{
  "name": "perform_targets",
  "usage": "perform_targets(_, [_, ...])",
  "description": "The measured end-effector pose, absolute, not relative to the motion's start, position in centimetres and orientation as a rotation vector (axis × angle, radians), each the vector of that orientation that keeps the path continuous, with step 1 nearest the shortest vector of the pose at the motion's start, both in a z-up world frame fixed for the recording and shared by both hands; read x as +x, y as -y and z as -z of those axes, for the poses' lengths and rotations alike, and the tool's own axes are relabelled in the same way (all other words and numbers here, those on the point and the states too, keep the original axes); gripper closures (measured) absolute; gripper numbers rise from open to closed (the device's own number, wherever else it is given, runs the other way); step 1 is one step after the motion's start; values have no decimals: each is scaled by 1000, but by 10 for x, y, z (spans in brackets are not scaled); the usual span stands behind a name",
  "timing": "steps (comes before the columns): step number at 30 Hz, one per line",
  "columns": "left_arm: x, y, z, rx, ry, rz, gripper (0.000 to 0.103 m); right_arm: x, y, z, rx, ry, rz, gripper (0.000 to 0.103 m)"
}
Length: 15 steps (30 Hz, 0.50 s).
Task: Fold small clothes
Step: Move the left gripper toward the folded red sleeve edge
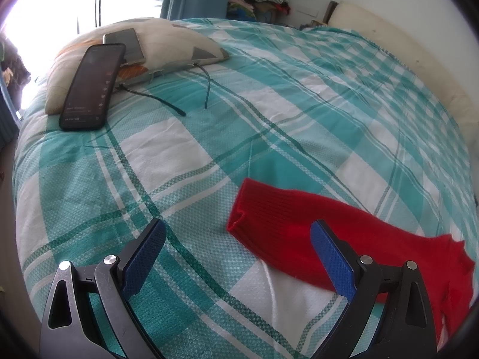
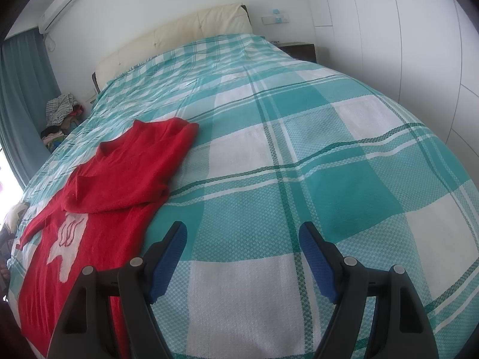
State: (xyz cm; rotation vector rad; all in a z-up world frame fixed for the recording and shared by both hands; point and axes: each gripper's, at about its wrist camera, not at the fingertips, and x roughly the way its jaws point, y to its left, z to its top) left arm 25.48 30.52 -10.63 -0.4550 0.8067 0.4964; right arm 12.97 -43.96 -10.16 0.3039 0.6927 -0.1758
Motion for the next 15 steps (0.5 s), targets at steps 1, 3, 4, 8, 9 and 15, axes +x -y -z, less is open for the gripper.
perform_targets(1, [255,-305,106,-452,-807,-496,5,130,439,101,303,-693,175,26])
perform_targets(3, [256,-304,106,-444,-807,-495,5,130,439,101,302,-695,174,26])
perform_targets(4, [256,-303,106,-440,-806,-495,5,130,439,101,302,-694,174,26])
perform_targets(8, [256,-302,106,-433,-807,-494,5,130,439,101,303,-694,174,26])
perform_targets(9, [256,-302,106,-434,-807,-495,5,130,439,101,303,-694,175,26])
perform_targets(15, [256,-302,106,-438,-806,-492,5,130,439,101,303,-693,174,26])
